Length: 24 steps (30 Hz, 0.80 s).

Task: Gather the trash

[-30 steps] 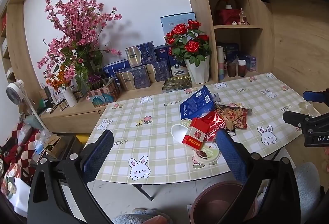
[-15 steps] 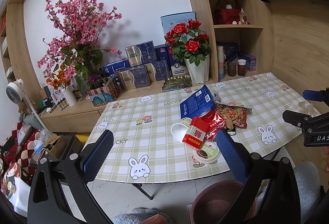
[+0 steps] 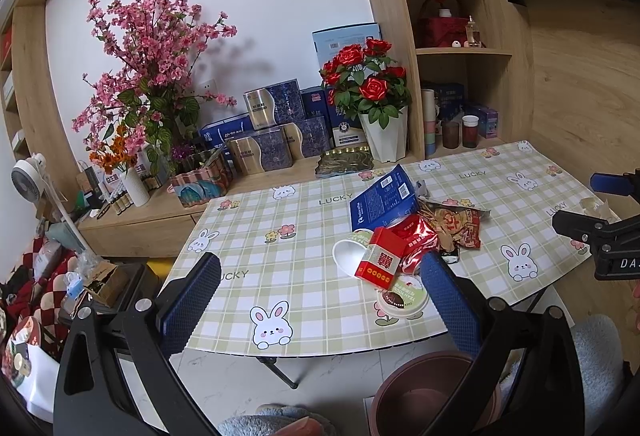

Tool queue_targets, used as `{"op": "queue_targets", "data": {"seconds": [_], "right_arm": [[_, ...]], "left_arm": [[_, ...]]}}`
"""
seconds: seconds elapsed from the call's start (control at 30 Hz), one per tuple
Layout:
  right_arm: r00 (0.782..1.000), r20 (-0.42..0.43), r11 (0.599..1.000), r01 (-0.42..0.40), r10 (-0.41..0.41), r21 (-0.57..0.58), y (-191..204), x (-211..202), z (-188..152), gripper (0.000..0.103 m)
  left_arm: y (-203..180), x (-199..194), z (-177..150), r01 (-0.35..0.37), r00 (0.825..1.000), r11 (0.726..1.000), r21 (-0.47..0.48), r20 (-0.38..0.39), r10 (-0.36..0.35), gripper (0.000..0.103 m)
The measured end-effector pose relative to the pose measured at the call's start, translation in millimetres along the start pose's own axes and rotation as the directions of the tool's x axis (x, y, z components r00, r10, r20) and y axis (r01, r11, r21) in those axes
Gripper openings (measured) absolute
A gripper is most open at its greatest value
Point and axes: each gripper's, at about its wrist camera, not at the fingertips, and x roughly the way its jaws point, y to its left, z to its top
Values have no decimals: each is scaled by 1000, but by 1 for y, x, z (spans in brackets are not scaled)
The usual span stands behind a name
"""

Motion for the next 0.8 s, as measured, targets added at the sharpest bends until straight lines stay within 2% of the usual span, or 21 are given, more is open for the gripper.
{"op": "queue_targets", "data": {"seconds": [0.8], "right_arm": [[1000,1,1000,26,-26,-12,-4,-3,4,98]], "left_arm": [[0,1,0,-1,1000,1000,0,-1,1,98]]}}
